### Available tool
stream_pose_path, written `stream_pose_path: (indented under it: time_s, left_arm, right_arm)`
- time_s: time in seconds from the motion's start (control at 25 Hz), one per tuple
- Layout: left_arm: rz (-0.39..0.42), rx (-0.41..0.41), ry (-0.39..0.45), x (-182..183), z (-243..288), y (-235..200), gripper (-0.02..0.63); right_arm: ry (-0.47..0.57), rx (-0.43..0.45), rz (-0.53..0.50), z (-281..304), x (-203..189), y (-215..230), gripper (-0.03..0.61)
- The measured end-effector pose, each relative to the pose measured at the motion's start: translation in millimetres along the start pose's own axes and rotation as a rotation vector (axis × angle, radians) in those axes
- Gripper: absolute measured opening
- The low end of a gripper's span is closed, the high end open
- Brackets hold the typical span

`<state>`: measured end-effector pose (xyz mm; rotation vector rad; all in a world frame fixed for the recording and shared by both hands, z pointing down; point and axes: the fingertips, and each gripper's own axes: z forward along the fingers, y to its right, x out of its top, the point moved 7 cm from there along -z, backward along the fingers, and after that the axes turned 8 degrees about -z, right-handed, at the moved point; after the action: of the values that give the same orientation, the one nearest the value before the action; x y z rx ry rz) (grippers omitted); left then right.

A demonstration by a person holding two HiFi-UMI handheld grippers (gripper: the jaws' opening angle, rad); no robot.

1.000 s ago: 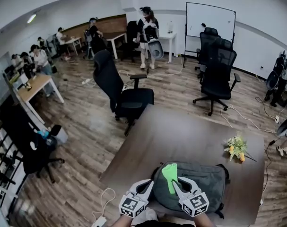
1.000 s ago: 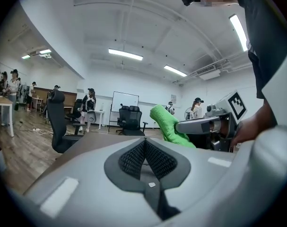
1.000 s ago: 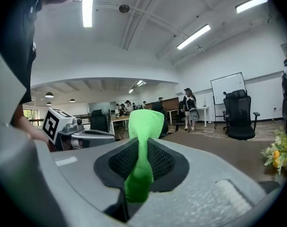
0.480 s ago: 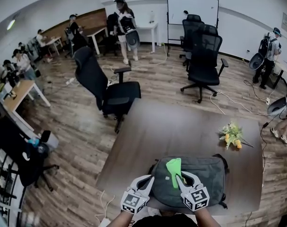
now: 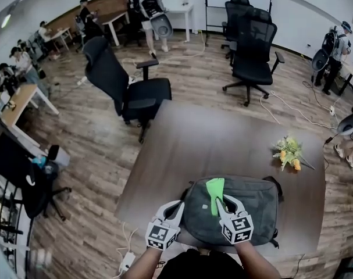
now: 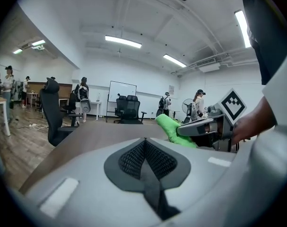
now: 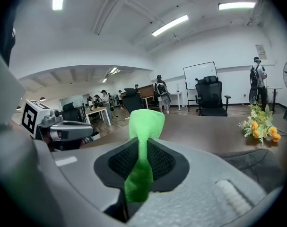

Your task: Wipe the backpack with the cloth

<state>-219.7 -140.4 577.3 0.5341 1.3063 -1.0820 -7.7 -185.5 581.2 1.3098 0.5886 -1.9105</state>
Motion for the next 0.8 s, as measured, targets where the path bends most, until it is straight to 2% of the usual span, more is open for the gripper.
stream_pose_path:
  time_s: [0.4,0.8]
  left_arm:
    - [-0.028,0.053,-0.040,-12.2,0.9,-12.4,0.018]
    - [-0.054,0.087,-0.068,-22.2,-7.4,-16.8,0.018]
  right_arm:
    - [-0.206,-0.014,0.000,56.6,-31.7,-7.1,0.061]
    - [-0.307,-0.018,-0.078,98.7,-37.5,-15.9,0.060]
